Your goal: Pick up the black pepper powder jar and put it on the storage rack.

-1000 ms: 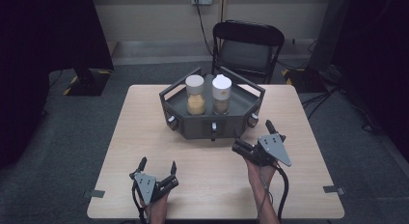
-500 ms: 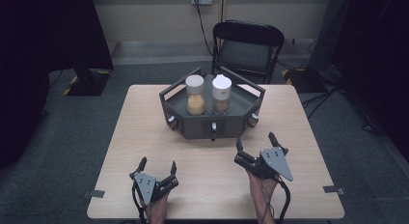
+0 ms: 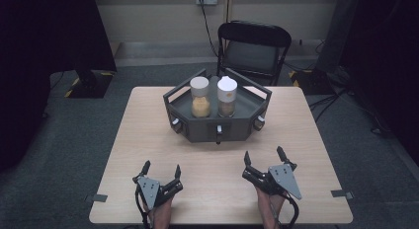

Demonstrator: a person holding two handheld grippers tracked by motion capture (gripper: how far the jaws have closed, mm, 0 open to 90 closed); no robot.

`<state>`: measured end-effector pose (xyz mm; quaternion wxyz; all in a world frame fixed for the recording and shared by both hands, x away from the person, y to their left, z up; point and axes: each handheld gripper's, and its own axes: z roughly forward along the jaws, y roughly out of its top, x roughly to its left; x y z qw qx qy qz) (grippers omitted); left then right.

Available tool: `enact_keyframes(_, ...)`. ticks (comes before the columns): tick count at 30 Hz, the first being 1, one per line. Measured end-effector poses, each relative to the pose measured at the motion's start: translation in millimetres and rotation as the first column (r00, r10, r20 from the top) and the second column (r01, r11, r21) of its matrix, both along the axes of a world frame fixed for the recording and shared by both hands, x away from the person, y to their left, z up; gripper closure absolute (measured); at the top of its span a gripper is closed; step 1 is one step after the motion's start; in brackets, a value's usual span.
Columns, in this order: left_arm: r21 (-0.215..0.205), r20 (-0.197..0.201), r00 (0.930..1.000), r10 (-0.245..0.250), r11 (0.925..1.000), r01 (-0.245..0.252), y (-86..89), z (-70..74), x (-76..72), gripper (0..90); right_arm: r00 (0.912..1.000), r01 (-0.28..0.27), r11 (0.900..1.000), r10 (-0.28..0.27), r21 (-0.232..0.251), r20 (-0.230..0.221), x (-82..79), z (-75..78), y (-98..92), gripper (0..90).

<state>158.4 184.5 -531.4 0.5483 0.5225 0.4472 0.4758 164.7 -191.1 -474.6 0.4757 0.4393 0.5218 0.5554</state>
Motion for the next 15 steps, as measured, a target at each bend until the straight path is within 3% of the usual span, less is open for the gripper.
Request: enact_keyframes(15,0.0,0.0,1.0,0.0,1.0,0.0,0.0,0.0,0.0,1.0,0.9998,0.015,1.0,-0.015,-0.022,-0.016,-7.4,-19.8,-3.8,0.0)
